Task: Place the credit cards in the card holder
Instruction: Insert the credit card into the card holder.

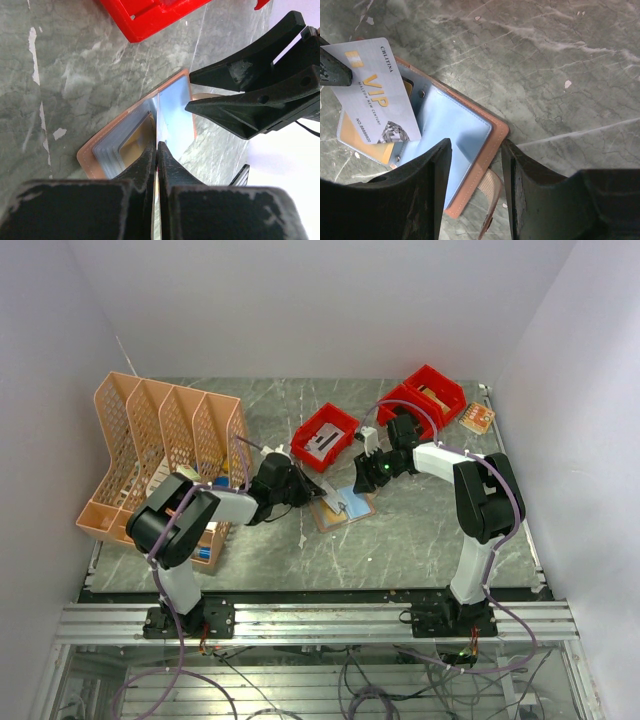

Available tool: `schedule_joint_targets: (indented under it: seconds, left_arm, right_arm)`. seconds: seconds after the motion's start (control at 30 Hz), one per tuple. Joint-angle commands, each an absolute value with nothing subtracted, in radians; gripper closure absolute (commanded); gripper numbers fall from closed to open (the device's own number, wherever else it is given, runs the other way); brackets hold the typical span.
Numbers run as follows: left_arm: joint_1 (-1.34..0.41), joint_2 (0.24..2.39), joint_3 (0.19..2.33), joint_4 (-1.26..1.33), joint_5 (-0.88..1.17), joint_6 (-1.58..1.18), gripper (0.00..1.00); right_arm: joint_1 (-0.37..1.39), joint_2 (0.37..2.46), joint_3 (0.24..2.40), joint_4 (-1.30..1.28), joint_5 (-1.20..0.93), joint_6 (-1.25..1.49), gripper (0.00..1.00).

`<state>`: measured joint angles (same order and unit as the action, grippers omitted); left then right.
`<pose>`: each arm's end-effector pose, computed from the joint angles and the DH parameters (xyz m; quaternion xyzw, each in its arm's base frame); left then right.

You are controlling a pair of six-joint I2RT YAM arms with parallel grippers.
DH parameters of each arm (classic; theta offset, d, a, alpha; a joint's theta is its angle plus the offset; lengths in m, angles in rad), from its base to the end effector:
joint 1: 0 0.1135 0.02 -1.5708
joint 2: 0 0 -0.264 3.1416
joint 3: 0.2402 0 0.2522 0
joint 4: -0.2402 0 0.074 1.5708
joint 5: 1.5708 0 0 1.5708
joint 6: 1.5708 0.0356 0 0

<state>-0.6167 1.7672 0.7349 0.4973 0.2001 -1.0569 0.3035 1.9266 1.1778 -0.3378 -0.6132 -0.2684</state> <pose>0.2752 -0.2038 0.1374 -0.1405 0.8545 -0.4239 0.2655 0.3567 0.1332 0.1469 -0.3305 0.8676 0.2970 0.2234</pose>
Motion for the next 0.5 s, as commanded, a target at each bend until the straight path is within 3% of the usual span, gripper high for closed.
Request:
schedule_joint_targets:
  seconds: [0.0, 0.47]
  left_arm:
    - [-0.630, 1.788, 0.717, 0.545, 0.170, -1.081, 0.93]
    - [-0.635, 1.823, 0.686, 0.617, 0.190, -1.167, 0.93]
  right_arm:
    - [0.315, 1.948, 1.171, -0.363, -0.603, -0.268, 0.55]
    - [0.315, 1.945, 1.171, -0.364, -0.604, -0.270, 0.55]
